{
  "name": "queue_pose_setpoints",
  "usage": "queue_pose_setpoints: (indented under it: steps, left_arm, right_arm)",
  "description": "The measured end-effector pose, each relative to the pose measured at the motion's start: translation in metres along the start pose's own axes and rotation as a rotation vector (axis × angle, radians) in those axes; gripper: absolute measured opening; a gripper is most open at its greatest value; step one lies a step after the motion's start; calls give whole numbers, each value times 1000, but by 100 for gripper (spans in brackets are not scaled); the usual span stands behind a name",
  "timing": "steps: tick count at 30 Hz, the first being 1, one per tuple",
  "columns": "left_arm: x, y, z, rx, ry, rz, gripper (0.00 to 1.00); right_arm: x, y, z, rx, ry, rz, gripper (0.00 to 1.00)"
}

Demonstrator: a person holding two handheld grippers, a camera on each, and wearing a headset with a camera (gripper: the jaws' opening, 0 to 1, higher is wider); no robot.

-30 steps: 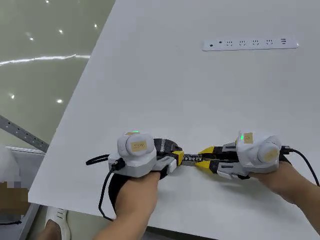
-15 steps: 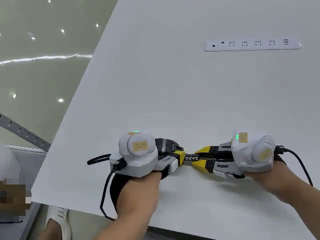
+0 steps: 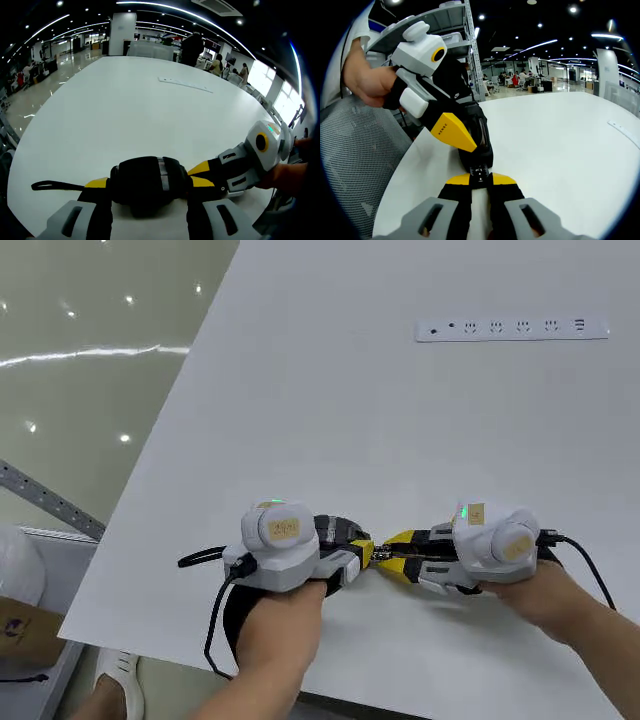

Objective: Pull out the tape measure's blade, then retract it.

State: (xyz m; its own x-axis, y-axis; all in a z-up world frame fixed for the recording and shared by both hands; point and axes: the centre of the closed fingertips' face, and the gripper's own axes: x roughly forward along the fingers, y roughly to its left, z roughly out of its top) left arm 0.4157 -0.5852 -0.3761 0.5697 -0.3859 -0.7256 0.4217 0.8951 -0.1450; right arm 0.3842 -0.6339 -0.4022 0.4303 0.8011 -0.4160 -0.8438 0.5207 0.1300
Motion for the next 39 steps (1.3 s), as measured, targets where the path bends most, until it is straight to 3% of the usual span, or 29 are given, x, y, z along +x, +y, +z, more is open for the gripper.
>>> queue_pose_setpoints:
  steps: [39]
  left_arm:
    - [-2,2,0,17,-16,-26,59]
  right_arm:
    - [7,2,0,-49,47,-4,14]
